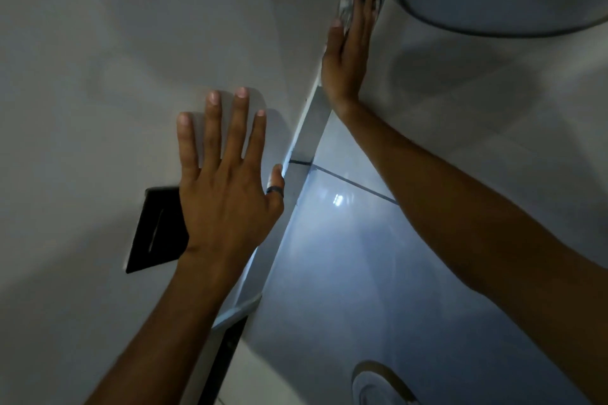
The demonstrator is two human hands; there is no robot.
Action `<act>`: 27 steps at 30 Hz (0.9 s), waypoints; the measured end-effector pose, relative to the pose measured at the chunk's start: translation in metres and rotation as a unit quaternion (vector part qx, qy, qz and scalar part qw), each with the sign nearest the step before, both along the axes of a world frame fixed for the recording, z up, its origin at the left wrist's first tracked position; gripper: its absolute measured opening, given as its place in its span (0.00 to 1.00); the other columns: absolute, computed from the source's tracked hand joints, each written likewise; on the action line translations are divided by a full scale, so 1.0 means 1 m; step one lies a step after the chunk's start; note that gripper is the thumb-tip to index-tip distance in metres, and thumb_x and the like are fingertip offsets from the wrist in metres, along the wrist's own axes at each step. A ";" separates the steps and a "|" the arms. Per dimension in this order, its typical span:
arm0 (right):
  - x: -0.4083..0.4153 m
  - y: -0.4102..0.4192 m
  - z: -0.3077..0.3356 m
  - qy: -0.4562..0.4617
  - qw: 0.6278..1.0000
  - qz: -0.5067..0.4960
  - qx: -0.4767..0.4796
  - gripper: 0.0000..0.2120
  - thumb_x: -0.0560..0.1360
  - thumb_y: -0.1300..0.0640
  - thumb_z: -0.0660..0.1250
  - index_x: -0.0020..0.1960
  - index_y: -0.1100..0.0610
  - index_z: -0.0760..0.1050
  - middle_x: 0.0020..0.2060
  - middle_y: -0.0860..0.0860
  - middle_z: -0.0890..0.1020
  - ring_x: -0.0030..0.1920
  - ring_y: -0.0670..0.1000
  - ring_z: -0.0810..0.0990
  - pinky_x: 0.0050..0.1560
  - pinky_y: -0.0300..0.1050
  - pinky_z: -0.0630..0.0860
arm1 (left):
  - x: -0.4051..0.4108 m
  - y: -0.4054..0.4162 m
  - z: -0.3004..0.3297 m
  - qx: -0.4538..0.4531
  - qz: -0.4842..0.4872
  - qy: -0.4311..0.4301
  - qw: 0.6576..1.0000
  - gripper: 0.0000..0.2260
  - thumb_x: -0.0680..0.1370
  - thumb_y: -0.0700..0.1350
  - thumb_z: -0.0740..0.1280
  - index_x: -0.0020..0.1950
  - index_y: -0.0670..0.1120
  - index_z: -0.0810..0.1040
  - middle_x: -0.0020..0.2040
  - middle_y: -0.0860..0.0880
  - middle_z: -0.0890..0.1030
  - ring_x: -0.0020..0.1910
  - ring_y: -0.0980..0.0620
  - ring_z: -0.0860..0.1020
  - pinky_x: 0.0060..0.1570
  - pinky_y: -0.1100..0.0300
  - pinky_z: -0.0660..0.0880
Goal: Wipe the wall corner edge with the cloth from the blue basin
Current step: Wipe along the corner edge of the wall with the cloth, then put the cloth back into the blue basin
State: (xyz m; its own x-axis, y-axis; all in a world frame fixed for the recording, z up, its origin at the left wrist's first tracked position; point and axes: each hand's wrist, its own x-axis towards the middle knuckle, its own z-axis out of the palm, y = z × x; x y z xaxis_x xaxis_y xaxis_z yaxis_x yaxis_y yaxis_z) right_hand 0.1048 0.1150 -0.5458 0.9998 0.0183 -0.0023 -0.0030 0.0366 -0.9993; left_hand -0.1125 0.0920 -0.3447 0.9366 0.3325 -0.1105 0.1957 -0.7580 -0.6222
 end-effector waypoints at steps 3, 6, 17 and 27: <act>-0.018 -0.008 0.003 -0.016 1.000 0.005 0.021 0.24 0.80 0.69 0.59 0.76 0.73 0.64 0.77 0.73 0.64 0.80 0.72 0.61 0.82 0.56 0.59 | -0.001 -0.004 -0.004 -0.027 0.003 -0.005 1.000 0.36 0.86 0.61 0.54 0.90 0.48 0.46 0.89 0.44 0.41 0.88 0.40 0.41 0.78 0.48 0.22; -0.076 -0.016 0.018 0.002 0.999 0.040 -0.016 0.29 0.76 0.68 0.54 0.78 0.71 0.62 0.79 0.69 0.64 0.81 0.67 0.60 0.83 0.47 0.55 | -0.007 -0.007 0.001 -0.056 0.019 -0.041 0.997 0.36 0.86 0.57 0.59 0.90 0.46 0.51 0.89 0.43 0.44 0.88 0.38 0.43 0.79 0.48 0.22; -0.095 -0.229 0.189 0.376 0.811 0.434 -0.112 0.19 0.80 0.58 0.72 0.69 0.49 0.77 0.63 0.63 0.84 0.59 0.64 0.85 0.63 0.62 0.82 | 0.021 -0.090 0.087 -0.273 0.190 -0.166 0.928 0.32 0.88 0.56 0.58 0.89 0.44 0.55 0.87 0.33 0.51 0.86 0.30 0.48 0.85 0.34 0.47; 0.122 -0.248 0.389 0.197 0.930 0.305 -0.059 0.12 0.69 0.66 0.69 0.43 0.50 0.84 0.39 0.48 0.85 0.43 0.50 0.81 0.46 0.45 0.80 | 0.073 -0.123 0.197 -0.311 0.193 -0.237 0.900 0.32 0.89 0.56 0.56 0.89 0.43 0.55 0.88 0.35 0.51 0.86 0.30 0.46 0.85 0.38 0.43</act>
State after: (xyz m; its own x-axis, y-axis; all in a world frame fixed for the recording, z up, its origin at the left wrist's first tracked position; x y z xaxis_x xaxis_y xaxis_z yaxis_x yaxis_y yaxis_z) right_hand 0.2269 -0.1325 -0.1572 0.7238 0.5587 -0.4050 -0.3545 -0.2024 -0.9129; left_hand -0.0397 -0.0315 -0.1482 0.7553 0.6554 -0.0060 0.6511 -0.7493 0.1209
